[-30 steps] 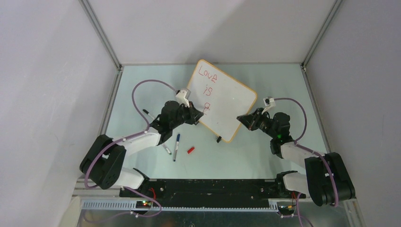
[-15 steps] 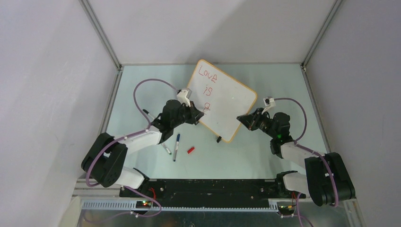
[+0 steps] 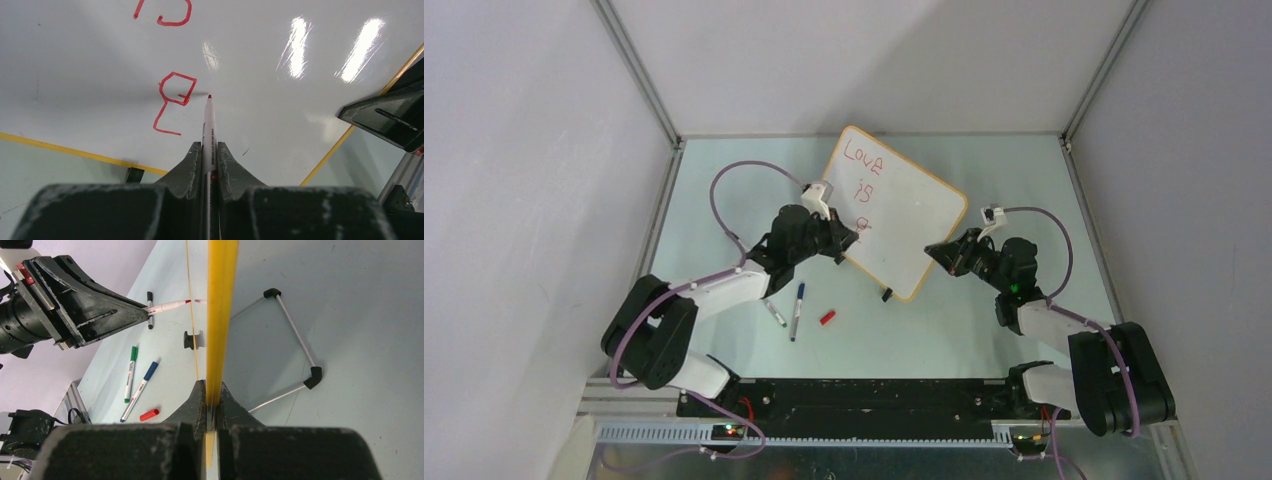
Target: Write a sentence on the whiteboard
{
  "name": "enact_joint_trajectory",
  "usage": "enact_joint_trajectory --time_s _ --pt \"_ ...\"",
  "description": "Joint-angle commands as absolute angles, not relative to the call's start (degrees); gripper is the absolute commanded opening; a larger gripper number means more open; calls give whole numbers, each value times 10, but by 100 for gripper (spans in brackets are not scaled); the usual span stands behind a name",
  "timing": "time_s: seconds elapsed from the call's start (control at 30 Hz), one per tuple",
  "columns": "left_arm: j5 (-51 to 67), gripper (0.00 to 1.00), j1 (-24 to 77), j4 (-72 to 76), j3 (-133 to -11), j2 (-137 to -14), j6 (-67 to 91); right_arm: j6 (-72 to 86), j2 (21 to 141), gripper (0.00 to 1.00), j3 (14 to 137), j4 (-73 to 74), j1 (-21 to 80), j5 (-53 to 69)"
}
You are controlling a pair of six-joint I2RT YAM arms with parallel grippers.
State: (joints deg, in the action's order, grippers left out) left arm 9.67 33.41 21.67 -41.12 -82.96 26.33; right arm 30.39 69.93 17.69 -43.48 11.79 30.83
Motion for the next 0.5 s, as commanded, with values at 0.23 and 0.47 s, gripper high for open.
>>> enact_joint_trajectory --time_s 0.23,0.47 --pt "93 0 337 204 -440 -837 251 272 700 0 186 -420 120 290" --pt "92 0 339 190 -437 -835 253 270 698 0 186 -418 120 289"
